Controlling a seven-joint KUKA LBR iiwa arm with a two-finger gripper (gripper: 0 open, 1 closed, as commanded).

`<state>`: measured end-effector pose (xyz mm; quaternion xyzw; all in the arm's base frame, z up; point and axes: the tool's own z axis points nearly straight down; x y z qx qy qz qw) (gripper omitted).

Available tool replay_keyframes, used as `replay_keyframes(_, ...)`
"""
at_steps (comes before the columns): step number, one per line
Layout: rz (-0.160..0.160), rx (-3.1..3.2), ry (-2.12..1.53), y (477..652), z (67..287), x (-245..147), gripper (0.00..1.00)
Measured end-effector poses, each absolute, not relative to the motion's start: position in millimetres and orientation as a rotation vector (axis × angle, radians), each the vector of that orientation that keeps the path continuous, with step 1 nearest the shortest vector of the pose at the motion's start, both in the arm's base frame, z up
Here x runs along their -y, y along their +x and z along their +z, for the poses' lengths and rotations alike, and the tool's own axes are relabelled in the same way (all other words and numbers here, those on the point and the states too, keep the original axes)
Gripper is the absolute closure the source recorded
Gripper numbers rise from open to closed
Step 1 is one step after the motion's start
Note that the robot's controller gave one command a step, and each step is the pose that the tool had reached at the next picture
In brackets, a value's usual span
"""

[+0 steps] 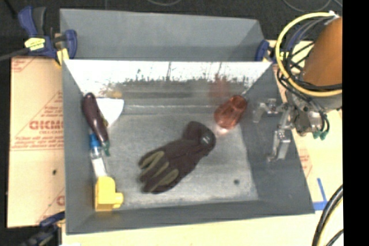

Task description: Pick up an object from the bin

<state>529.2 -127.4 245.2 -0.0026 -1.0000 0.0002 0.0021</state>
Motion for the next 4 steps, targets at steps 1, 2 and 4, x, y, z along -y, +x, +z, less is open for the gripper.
replay_keyframes(1, 0.003, 3.142, -0.005, 529.8, 248, 127, 0.0)
replay_keyframes(2, 0.005, 3.143, 0.116, 538.1, 243, 125, 0.0)
replay_keyframes(4, 0.001, 3.14, 0.019, 555.1, 159, 92, 0.0)
